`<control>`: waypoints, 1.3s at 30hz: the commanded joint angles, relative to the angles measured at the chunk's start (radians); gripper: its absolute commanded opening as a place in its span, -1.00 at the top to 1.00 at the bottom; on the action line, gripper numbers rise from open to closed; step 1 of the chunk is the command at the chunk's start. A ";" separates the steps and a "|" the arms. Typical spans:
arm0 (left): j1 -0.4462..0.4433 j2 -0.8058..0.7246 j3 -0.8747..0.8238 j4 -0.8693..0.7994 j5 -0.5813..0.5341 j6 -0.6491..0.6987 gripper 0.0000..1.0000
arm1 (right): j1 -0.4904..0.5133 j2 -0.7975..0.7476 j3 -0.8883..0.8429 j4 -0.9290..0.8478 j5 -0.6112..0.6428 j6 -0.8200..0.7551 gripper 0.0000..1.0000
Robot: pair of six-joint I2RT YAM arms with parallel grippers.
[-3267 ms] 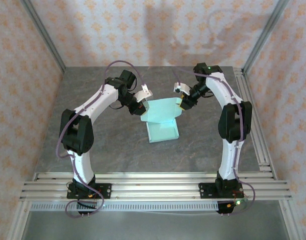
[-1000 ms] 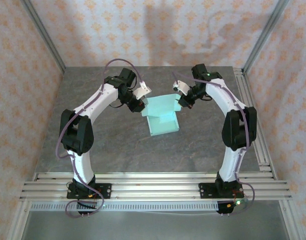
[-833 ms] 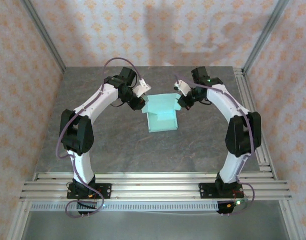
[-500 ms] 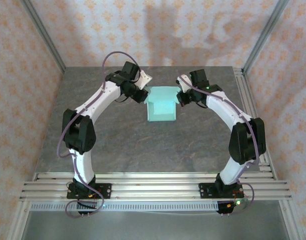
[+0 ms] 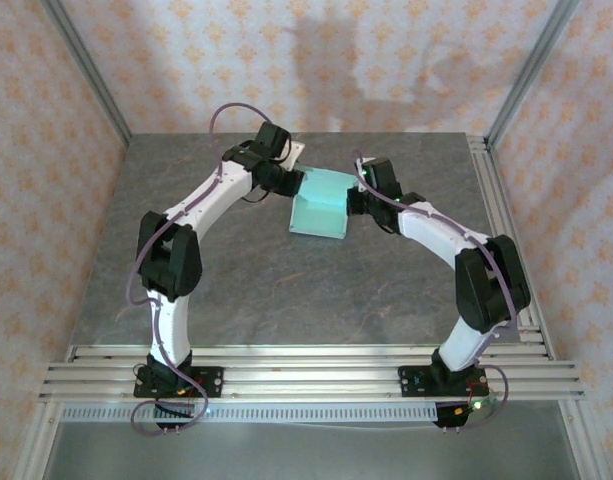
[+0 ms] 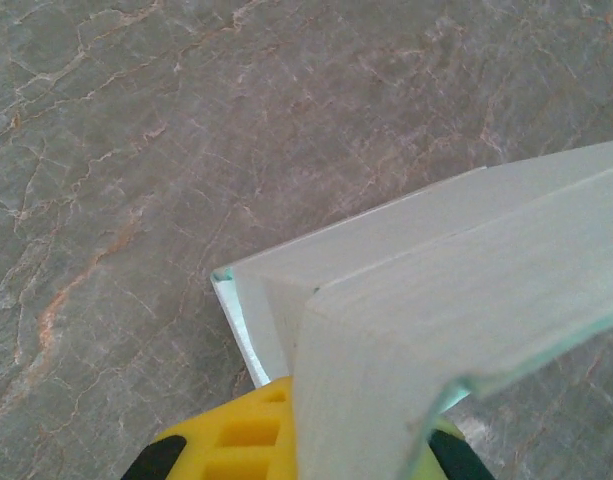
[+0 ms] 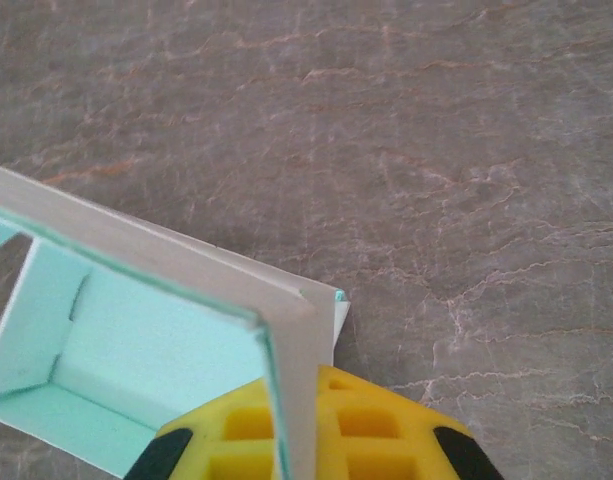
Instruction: Fold the paper box
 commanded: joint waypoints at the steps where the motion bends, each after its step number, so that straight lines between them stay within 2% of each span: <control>1: -0.024 0.023 0.037 0.051 0.017 -0.076 1.00 | 0.034 -0.016 -0.008 0.150 0.127 0.099 1.00; 9: -0.032 0.036 0.010 0.084 -0.004 -0.109 1.00 | 0.091 0.017 -0.009 0.211 0.333 0.132 1.00; 12: -0.033 0.041 0.001 0.106 -0.002 -0.152 1.00 | 0.105 0.029 -0.029 0.279 0.368 0.142 1.00; 28: -0.051 0.057 -0.081 0.218 -0.020 -0.264 1.00 | 0.115 0.102 -0.088 0.404 0.390 0.128 1.00; 39: -0.070 0.042 -0.173 0.296 -0.054 -0.316 1.00 | 0.129 0.121 -0.221 0.573 0.411 0.090 1.00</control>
